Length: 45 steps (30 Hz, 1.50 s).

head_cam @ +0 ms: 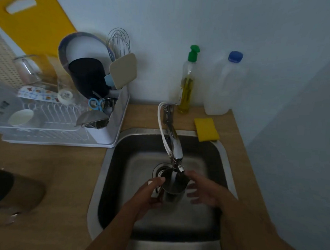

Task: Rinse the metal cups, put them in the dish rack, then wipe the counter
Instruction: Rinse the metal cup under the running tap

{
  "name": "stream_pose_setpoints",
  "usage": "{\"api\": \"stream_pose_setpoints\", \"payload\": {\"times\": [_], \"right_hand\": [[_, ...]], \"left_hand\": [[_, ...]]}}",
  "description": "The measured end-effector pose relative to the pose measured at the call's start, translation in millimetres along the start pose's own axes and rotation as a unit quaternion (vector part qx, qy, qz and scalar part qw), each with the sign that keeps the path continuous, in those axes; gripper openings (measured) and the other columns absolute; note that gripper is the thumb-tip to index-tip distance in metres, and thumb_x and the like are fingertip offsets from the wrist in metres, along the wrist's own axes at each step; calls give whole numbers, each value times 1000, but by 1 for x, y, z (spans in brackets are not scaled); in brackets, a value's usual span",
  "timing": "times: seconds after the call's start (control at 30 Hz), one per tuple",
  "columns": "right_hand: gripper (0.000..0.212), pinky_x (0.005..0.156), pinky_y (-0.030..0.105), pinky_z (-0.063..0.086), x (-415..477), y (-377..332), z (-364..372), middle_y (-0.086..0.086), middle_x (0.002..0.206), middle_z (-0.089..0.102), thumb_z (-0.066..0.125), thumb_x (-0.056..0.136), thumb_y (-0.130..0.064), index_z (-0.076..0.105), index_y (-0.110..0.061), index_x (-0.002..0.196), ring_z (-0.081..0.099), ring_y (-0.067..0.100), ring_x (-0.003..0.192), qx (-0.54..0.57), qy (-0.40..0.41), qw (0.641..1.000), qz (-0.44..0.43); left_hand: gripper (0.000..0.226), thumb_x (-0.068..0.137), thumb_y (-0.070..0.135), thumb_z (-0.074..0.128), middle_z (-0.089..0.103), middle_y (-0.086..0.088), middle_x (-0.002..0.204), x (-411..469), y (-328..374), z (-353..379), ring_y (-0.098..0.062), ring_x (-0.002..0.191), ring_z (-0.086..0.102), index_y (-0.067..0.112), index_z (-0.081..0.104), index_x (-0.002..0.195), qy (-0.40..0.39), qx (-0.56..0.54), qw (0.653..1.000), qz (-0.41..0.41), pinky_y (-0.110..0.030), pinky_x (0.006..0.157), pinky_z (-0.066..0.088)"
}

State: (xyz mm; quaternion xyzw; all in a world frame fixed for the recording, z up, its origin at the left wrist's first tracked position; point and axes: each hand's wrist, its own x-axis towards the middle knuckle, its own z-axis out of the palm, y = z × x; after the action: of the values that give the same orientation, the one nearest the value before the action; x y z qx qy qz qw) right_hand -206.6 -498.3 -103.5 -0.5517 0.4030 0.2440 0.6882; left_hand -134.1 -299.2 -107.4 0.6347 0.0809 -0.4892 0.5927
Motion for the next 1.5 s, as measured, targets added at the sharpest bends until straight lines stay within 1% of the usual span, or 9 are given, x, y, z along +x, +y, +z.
{"api": "stream_pose_setpoints", "payload": {"times": [0.17,0.33,0.43,0.6,0.77,0.97,1.2,1.4,1.5], "right_hand": [[66,96,53,49,0,19,-1,24,133,50,65,76,-55,49,-24,133,56,43,117,117,-78,990,-14],[67,90,49,54,7,9,-6,25,131,50,70,72,-49,54,-20,131,57,44,114,132,-49,989,-54],[56,93,49,52,12,4,19,22,126,54,69,72,-45,62,-18,121,57,41,112,144,-43,986,-77],[41,95,50,50,7,21,9,25,132,48,64,78,-25,62,-20,119,51,44,119,149,-89,984,-46],[55,92,47,53,20,12,2,24,136,48,71,72,-36,63,-20,123,53,42,118,166,-27,984,-60],[39,86,46,53,8,22,10,20,119,53,67,76,-26,65,-23,114,56,38,105,150,-70,985,-44],[40,90,41,50,17,16,21,19,133,51,60,87,-36,60,-25,126,55,36,116,149,-25,985,-82],[34,82,42,53,8,22,2,21,124,52,65,79,-33,65,-27,113,56,39,110,134,-38,988,-59],[34,83,39,50,15,17,14,18,127,52,65,79,-39,64,-27,112,57,34,107,136,-9,988,-78]], "left_hand": [[56,72,57,69,56,-10,129,4,3,3,-34,111,60,30,57,120,-17,1,1000,-10,-44,95,53],[38,83,48,62,59,-7,122,11,10,8,-30,108,59,29,58,115,-28,-19,999,17,-43,93,52],[45,75,47,63,69,-6,109,12,15,-7,-27,103,63,25,61,114,5,-55,998,37,-40,85,50],[57,75,44,73,55,-9,129,17,5,-23,-34,114,59,25,57,126,-70,8,997,-16,-49,101,49],[63,70,46,72,55,-7,129,21,7,-2,-32,114,58,27,56,128,-54,-27,998,24,-47,101,49],[49,74,42,72,57,-7,130,20,6,-25,-34,115,58,31,64,120,-104,9,994,-24,-43,94,53],[37,82,36,64,58,-7,125,18,15,-15,-31,110,59,30,63,119,-56,-33,998,19,-44,94,51],[42,81,39,66,55,-4,129,14,3,-8,-33,113,59,31,62,122,-102,10,995,-11,-41,90,55],[53,76,45,67,54,-5,133,16,5,-7,-33,116,58,32,59,127,-57,-18,998,16,-42,93,53]]}}
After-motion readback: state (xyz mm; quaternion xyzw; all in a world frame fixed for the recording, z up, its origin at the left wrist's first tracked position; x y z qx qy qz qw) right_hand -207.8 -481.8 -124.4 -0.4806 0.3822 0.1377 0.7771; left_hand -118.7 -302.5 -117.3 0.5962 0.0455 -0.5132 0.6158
